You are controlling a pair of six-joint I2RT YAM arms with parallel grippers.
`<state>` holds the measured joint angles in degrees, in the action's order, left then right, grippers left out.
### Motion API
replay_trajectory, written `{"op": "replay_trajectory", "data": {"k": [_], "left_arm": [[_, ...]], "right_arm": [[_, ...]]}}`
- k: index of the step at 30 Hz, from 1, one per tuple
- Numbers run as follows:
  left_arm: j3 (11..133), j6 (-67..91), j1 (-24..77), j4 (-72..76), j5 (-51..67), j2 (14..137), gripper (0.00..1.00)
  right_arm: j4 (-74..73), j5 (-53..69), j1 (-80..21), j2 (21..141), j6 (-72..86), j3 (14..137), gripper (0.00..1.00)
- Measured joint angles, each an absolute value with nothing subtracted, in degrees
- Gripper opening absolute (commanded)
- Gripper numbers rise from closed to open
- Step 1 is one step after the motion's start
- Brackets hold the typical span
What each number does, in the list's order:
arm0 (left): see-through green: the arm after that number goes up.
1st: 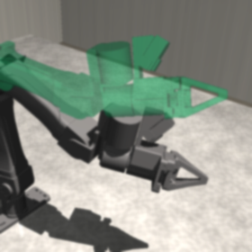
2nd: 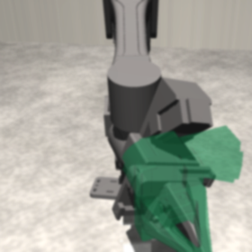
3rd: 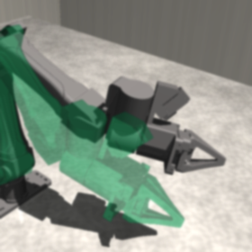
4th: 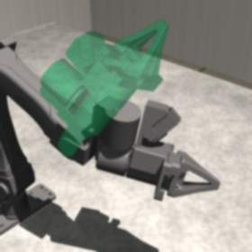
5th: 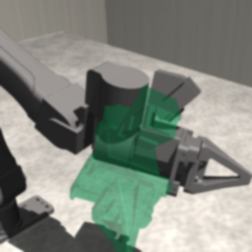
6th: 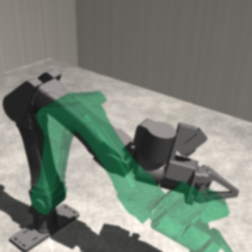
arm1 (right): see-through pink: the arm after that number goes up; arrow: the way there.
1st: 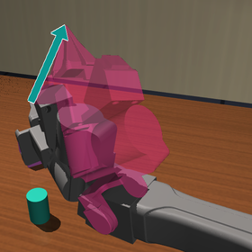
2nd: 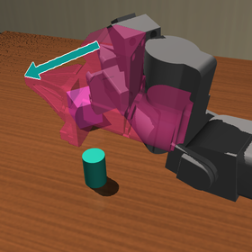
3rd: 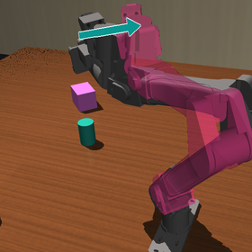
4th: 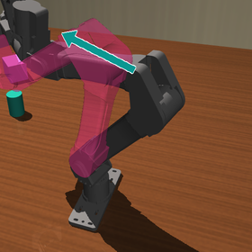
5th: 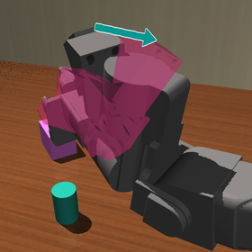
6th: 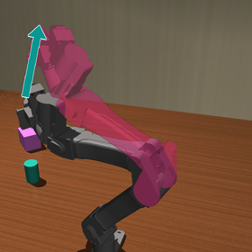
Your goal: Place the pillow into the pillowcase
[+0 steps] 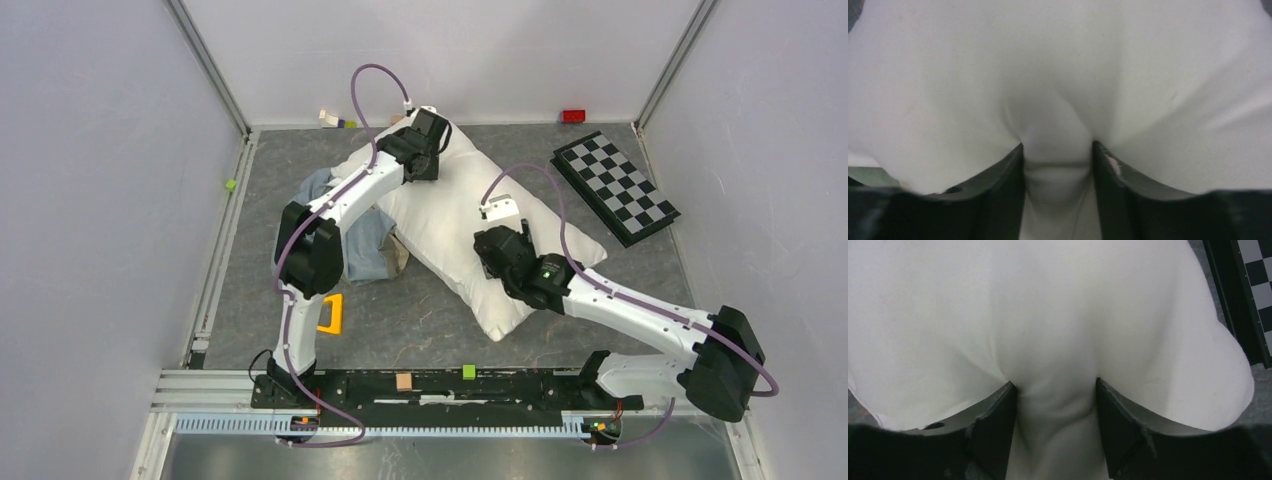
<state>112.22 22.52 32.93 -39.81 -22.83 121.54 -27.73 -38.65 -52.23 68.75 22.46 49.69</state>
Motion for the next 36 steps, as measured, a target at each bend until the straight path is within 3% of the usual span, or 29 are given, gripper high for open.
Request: {"op": "replay_trajectory", "data": {"k": [2,3,7,11,17,22,28,29,30,32,33,35,36], "left_arm": [[112.22,21.87,32.97,-39.09,-22.85,122.45,0.04],[112.29,21.12,32.99,-38.96,-22.83,122.52,0.03],[115.70,19.51,32.97,-39.88,-22.87,122.52,0.02],[126.82,17.37,32.97,-45.82,-22.31,122.93,0.02],[141.40,14.72,36.82,-49.28,-23.57,119.81,0.02],[136.62,15.00,46.68,-48.97,-23.81,112.03,0.02],[117.95,20.27,57.12,-45.32,-23.18,107.85,0.03],[115.18,21.45,57.54,-44.95,-22.33,108.12,0.14],[111.79,22.74,57.74,-44.16,-21.34,108.38,0.32],[106.56,24.56,57.74,-43.83,-18.44,109.69,0.56],[105.01,25.36,57.74,-43.81,-17.65,110.13,0.73],[103.33,26.61,57.67,-43.57,-17.28,109.75,0.95],[102.91,27.31,57.67,-42.98,-17.19,108.97,0.99]], "right_arm": [[-26.63,-39.31,-52.05,69.67,22.81,50.04,0.02],[-26.74,-39.81,-51.90,70.08,22.96,50.83,0.00],[-31.35,-41.93,-51.05,72.25,22.59,57.87,0.00],[-39.27,-44.73,-48.34,75.70,20.45,70.83,0.00],[-44.03,-47.55,-37.12,77.62,15.29,90.61,0.00],[-42.59,-51.13,-27.33,77.54,10.37,97.65,0.00],[-37.85,-49.67,-19.33,76.86,7.90,91.31,0.00],[-37.36,-48.69,-18.70,76.79,7.94,88.77,0.09],[-37.12,-47.66,-18.39,76.77,8.08,85.67,0.26],[-37.76,-46.28,-18.15,76.90,8.49,80.40,0.53],[-38.37,-46.11,-18.09,76.95,8.71,77.97,0.65],[-39.03,-45.69,-17.56,76.84,9.37,74.83,0.81],[-38.74,-44.95,-17.26,76.62,9.72,74.06,0.84]]}}
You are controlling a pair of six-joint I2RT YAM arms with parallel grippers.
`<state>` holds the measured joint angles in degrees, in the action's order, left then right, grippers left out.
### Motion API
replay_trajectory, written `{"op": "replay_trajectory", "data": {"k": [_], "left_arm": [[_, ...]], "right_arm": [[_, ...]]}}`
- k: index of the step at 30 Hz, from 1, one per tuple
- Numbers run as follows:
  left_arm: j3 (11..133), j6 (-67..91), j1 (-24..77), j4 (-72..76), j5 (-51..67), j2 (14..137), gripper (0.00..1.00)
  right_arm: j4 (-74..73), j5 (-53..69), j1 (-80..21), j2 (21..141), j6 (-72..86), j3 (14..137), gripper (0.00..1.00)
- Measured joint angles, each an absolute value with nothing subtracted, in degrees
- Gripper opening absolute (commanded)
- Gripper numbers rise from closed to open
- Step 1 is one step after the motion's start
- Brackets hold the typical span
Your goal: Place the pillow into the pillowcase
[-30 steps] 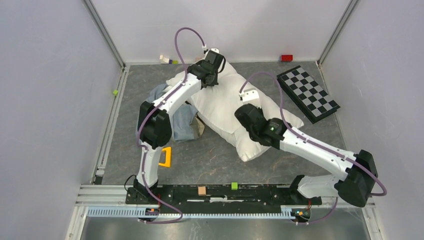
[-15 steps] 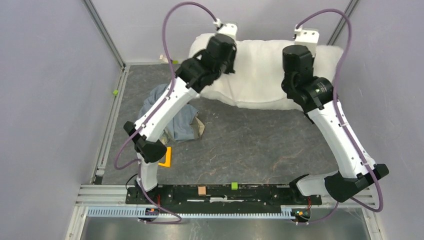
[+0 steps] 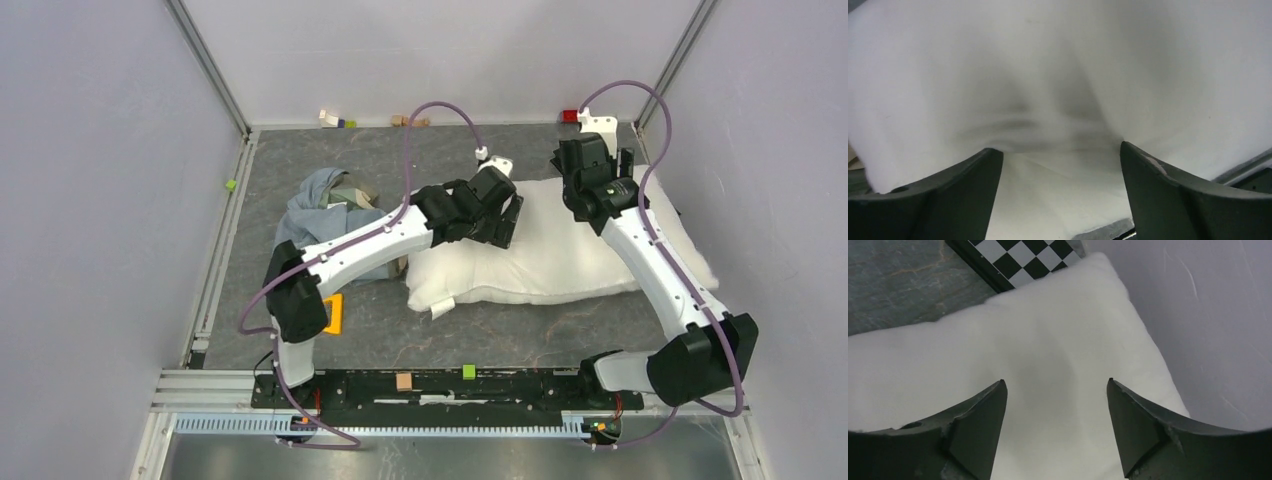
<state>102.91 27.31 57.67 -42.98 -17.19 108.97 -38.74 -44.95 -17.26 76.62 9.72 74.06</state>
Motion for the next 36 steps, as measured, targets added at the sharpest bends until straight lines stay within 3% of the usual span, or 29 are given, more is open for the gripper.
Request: {"op": "replay_trajectory", "data": {"k": [7,11,13,17,22,24,25,28,30,31,36], "left_arm": [[100.29,29.87,56.03,-46.65,-24.60,95.57,1.00],[91.50,33.10,47.99,-48.14,-28.05,83.74,1.00],[87.11,33.91,39.05,-48.36,-28.56,80.82,1.00],[81.30,34.15,29.54,-49.01,-28.12,82.54,1.00],[81.01,34.17,24.23,-47.42,-25.91,93.86,0.99],[81.01,34.37,22.57,-46.65,-25.39,97.97,0.91],[81.01,34.68,21.67,-46.09,-25.12,99.96,0.81],[81.12,35.38,19.62,-44.38,-24.47,104.03,0.29],[82.37,34.76,18.44,-43.57,-22.85,106.52,0.09],[83.40,34.37,18.06,-43.18,-21.76,107.46,0.03],[92.66,31.16,18.81,-43.16,-17.72,108.20,0.02]], "right_arm": [[-36.40,-37.69,-19.00,68.34,10.24,73.08,0.98],[-34.61,-33.36,-24.03,64.34,10.17,73.10,0.98],[-33.19,-31.51,-27.94,64.01,10.09,72.95,0.98],[-29.89,-27.00,-35.66,65.10,9.96,70.63,0.98],[-27.55,-22.59,-39.70,68.27,9.52,67.46,0.98],[-27.35,-20.97,-40.14,69.10,9.50,66.96,0.98],[-27.20,-20.27,-40.49,69.47,9.50,66.94,0.98],[-26.57,-18.92,-41.34,70.13,9.45,66.94,0.98],[-26.55,-17.63,-41.89,70.35,9.47,66.94,0.98],[-26.55,-17.02,-42.04,70.46,9.47,66.94,0.98],[-26.61,-15.38,-42.54,71.88,9.21,67.00,0.98]]}}
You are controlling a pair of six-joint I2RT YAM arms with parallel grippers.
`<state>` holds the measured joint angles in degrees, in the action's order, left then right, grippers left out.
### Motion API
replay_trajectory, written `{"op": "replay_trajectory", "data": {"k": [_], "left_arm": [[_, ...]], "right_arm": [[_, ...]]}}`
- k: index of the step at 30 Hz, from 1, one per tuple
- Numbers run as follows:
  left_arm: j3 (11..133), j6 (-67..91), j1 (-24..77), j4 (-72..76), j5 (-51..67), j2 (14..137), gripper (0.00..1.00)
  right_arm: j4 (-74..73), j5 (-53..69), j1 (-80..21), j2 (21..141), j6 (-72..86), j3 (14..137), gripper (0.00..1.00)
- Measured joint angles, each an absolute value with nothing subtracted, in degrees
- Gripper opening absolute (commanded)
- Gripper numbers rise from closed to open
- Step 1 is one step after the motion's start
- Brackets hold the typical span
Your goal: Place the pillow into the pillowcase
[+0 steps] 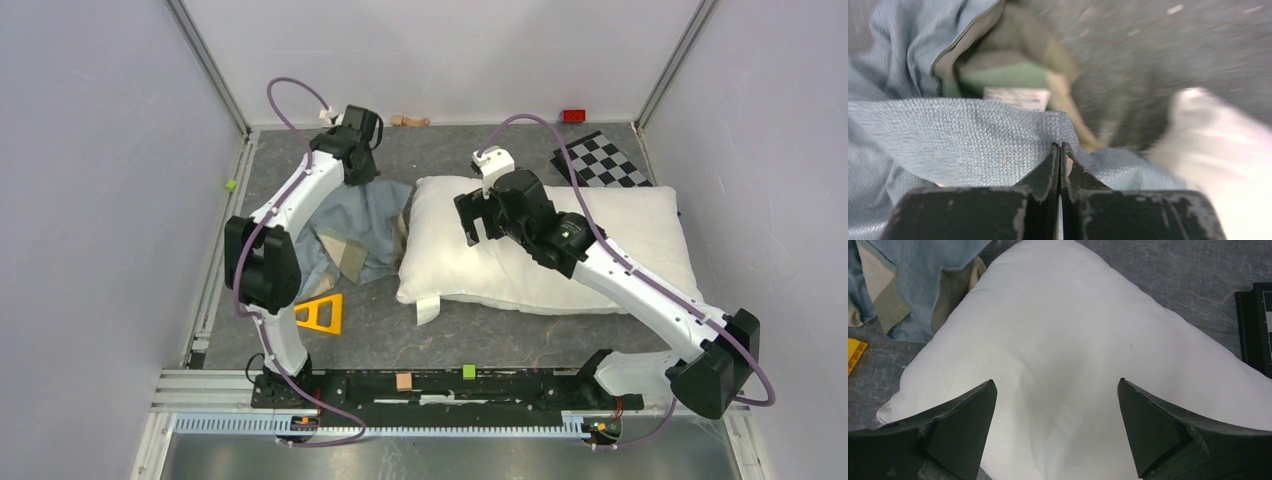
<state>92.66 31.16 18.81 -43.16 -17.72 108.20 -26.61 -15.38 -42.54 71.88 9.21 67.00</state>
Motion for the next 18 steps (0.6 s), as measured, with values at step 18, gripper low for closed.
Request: {"op": "replay_trajectory", "data": {"k": [18], "left_arm": [[95.61,29.06,25.43,-43.66,-11.97,80.60,0.02]], "right_arm": [[-8.36,-0.67,-47.33,93.80,7.79,79.07,0.98]]}}
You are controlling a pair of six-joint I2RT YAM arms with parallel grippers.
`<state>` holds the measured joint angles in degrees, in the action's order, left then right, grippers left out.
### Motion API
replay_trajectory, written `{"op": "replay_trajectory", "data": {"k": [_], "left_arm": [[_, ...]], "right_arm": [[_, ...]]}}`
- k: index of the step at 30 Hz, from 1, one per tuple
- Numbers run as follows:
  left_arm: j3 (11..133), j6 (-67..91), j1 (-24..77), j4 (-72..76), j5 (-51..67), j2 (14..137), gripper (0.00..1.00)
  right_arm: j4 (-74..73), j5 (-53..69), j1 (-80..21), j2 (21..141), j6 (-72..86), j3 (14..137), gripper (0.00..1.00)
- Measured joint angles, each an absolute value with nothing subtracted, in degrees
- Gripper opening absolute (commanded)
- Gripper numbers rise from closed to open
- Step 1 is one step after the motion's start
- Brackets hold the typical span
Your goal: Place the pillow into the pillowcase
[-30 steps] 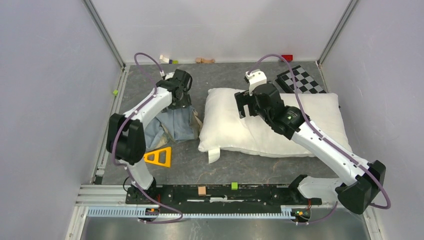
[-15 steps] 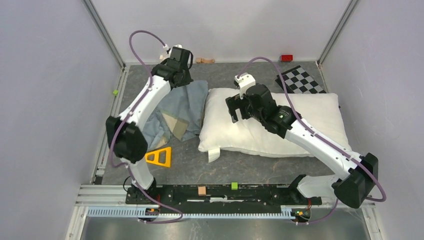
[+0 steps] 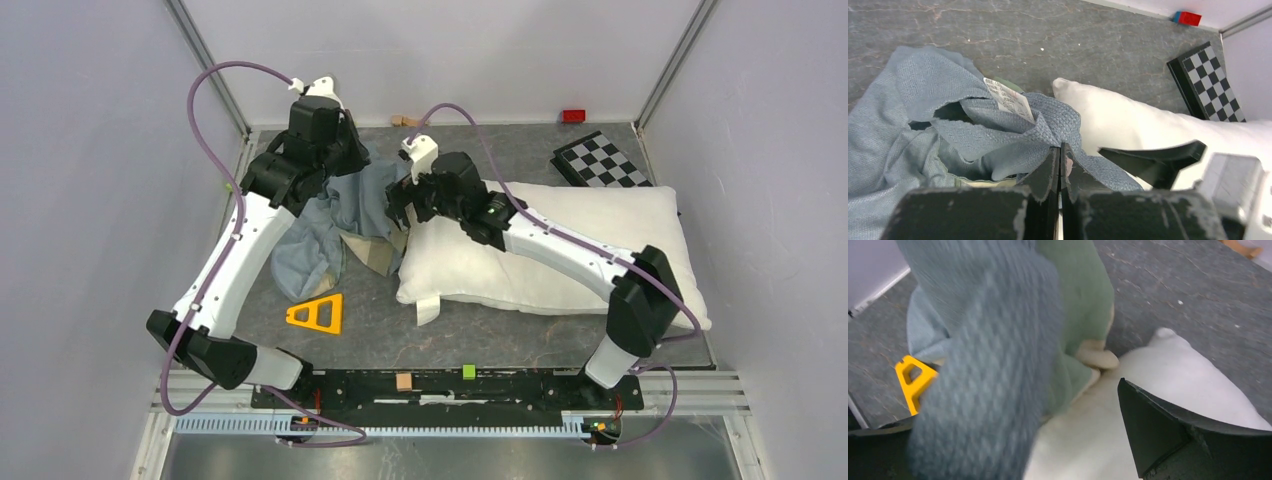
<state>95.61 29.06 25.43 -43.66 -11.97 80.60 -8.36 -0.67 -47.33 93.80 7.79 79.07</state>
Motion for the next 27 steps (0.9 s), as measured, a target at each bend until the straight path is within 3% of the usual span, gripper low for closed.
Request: {"op": "replay_trajectory", "data": {"k": [2,3,5,7,12,13,15,18,19,23,27], "left_arm": [[95.59,29.06,25.47,-43.88,-11.20,80.64,0.02],[95.66,29.06,25.47,-44.10,-10.61,80.64,0.03],[96.60,29.06,25.47,-44.62,-9.96,80.84,0.02],[98.56,29.06,25.47,-45.19,-9.76,81.54,0.03],[104.88,29.06,25.47,-45.39,-9.72,83.74,0.03],[105.60,29.06,25.47,-45.36,-9.54,84.03,0.09],[106.85,29.06,25.47,-45.30,-8.47,84.68,0.44],[107.31,28.34,25.50,-44.86,-5.98,85.27,0.70],[107.28,28.29,25.58,-44.86,-5.30,85.41,0.75],[103.53,28.27,26.09,-43.00,-3.81,84.38,0.83],[94.61,28.40,26.24,-42.76,-4.14,80.97,0.85]], "right_arm": [[-5.69,0.89,-47.31,95.92,9.21,79.96,0.94],[-4.36,1.50,-47.31,96.66,10.11,80.16,0.80],[-2.35,2.02,-47.31,97.54,12.29,80.55,0.34],[-2.59,1.23,-47.33,97.76,13.39,81.58,0.01],[-7.57,-7.79,-47.51,97.23,15.11,88.73,0.00],[-8.73,-9.08,-47.51,96.66,15.07,89.73,0.00],[-13.13,-12.25,-47.48,94.63,14.52,93.14,0.00],[-17.45,-16.01,-47.48,91.53,13.41,97.43,0.00],[-19.00,-18.02,-47.46,90.30,12.82,99.18,0.00],[-24.10,-23.57,-44.88,87.07,10.74,105.06,0.00],[-27.59,-24.62,-33.82,85.56,10.66,106.04,0.00]]}}
